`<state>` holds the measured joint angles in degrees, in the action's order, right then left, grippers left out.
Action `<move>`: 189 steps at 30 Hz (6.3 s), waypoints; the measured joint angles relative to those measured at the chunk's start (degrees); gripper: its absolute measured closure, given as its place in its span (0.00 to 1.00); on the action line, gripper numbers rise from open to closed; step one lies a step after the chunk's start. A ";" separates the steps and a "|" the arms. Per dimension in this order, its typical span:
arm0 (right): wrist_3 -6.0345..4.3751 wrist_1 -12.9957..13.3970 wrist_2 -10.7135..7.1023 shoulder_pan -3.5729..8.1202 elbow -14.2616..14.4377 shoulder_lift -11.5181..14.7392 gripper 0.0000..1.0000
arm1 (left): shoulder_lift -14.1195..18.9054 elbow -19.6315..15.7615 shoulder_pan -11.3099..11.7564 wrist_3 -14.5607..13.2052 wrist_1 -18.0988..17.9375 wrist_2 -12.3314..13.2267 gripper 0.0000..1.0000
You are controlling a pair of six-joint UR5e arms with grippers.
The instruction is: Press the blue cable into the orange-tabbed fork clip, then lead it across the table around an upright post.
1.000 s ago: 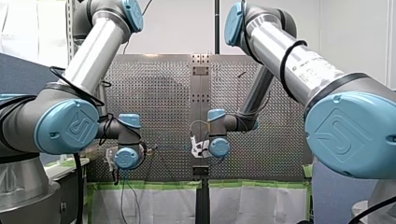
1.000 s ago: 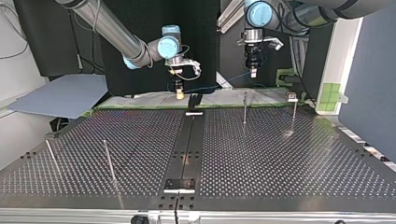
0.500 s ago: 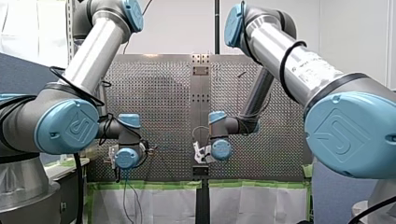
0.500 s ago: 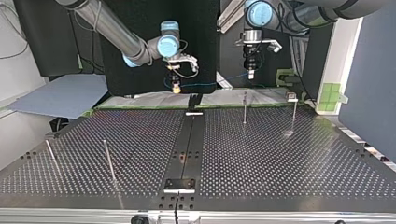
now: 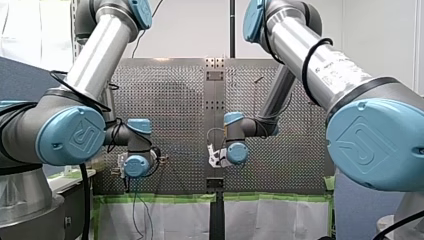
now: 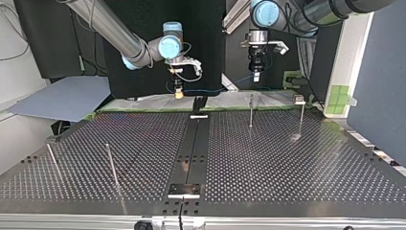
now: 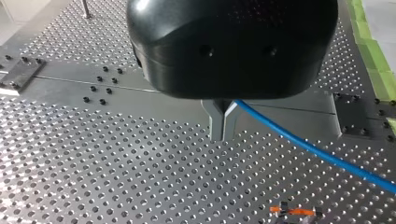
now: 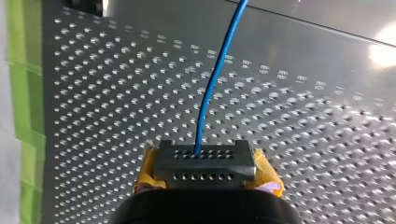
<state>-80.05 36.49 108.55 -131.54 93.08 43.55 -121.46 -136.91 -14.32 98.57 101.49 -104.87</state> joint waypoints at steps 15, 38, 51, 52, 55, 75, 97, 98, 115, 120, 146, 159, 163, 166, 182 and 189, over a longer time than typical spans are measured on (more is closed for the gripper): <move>0.08 0.76 -0.29 0.26 -1.51 -6.58 1.00 | -2.48 0.02 0.28 1.46 0.94 2.02 1.00; 0.22 -1.09 -0.97 1.79 -4.94 -7.11 1.00 | -6.69 9.23 1.48 6.90 8.68 5.24 1.00; 1.17 -2.41 -1.09 2.33 -6.42 -7.84 1.00 | -6.71 12.08 6.36 6.86 9.33 5.59 1.00; 1.27 -2.54 -1.08 2.34 -6.50 -7.94 1.00 | -6.71 12.10 6.93 6.76 9.27 5.35 1.00; 1.41 -2.79 -1.06 2.39 -6.62 -8.13 1.00 | -6.70 12.08 8.23 6.38 8.70 4.43 1.00; 1.46 -2.91 -0.87 2.60 -7.57 -10.23 1.00 | -6.77 12.04 6.85 3.78 11.67 4.15 1.00; 1.99 -3.91 -0.97 3.42 -8.11 -10.57 1.00 | -15.23 12.05 7.84 4.47 6.34 4.77 1.00; 2.06 -4.01 -0.97 3.42 -8.18 -10.58 1.00 | -15.27 12.05 7.89 4.53 6.30 5.02 1.00; 2.34 -4.86 -0.97 3.51 -8.91 -10.78 1.00 | -12.70 12.04 8.40 6.00 2.17 6.97 1.00; 2.34 -4.92 -0.97 3.57 -8.98 -10.79 1.00 | -12.69 12.04 8.64 6.12 2.41 7.01 1.00; 2.72 -5.24 -1.06 4.84 -9.61 -11.41 1.00 | -12.70 12.27 9.33 6.71 7.25 8.82 1.00; 2.87 -5.99 -1.06 4.84 -10.46 -11.57 1.00 | -12.69 12.64 10.15 7.92 6.51 9.92 1.00; 2.91 -6.27 -1.06 4.84 -10.75 -11.64 1.00 | -12.69 13.21 10.31 8.39 6.67 10.48 1.00; 2.92 -6.44 -1.06 4.84 -10.88 -11.71 1.00 | -12.69 13.61 10.33 8.45 6.91 10.60 1.00; 2.96 -7.33 -0.99 5.02 -11.72 -11.96 1.00 | -12.69 17.11 10.42 8.57 10.17 10.62 1.00; 2.94 -7.69 -0.97 5.64 -12.19 -12.05 1.00 | -12.72 20.28 10.43 8.47 13.34 10.93 1.00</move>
<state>-77.11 28.80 107.58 -125.89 80.90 31.50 -134.18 -116.64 -3.89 107.05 114.82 -93.95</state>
